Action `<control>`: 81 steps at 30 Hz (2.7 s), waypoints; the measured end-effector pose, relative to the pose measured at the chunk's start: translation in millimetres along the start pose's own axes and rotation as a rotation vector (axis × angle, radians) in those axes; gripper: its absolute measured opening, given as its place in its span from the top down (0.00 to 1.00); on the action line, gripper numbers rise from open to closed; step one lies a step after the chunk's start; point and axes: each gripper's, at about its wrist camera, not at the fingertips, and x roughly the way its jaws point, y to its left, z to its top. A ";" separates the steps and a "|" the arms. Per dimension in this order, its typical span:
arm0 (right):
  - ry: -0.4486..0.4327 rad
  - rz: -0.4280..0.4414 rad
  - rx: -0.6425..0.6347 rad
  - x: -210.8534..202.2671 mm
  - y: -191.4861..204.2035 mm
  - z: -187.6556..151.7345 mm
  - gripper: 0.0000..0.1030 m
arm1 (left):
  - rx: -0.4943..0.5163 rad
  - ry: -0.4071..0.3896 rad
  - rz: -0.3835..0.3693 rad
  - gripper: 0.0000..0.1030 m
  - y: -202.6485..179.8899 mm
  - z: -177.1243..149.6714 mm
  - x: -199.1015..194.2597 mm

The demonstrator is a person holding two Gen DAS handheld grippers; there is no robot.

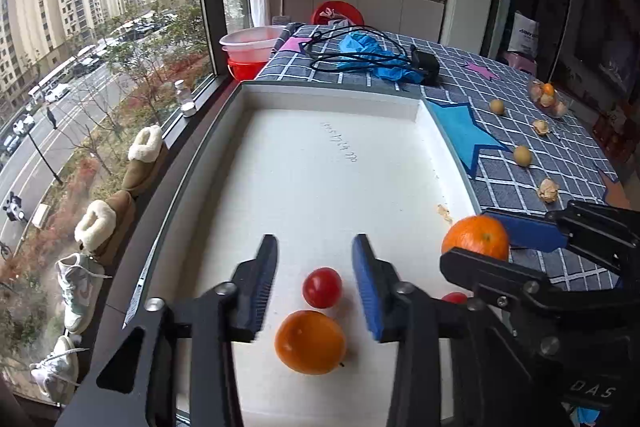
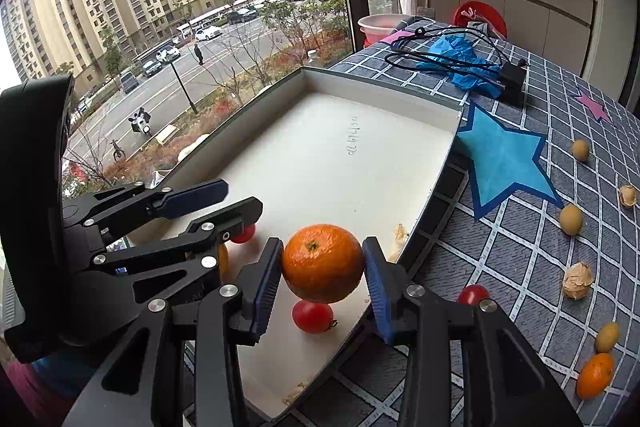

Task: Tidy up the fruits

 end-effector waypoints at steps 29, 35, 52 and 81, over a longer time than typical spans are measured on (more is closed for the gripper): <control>-0.166 -0.426 0.642 -170.2 -242.6 -154.2 0.01 | 0.298 0.118 -0.308 0.14 -219.0 -13.9 -32.9; -0.192 -0.486 0.694 -190.4 -269.1 -180.6 0.01 | 0.170 0.230 -0.394 0.14 -257.4 -4.0 -11.3; -0.114 -0.695 0.754 -205.2 -301.9 -203.8 0.01 | 0.313 0.128 -0.214 0.09 -420.7 29.6 67.7; -0.013 -0.939 0.877 -175.9 -297.7 -184.4 0.01 | 0.285 0.117 -0.242 0.00 -422.5 40.5 89.9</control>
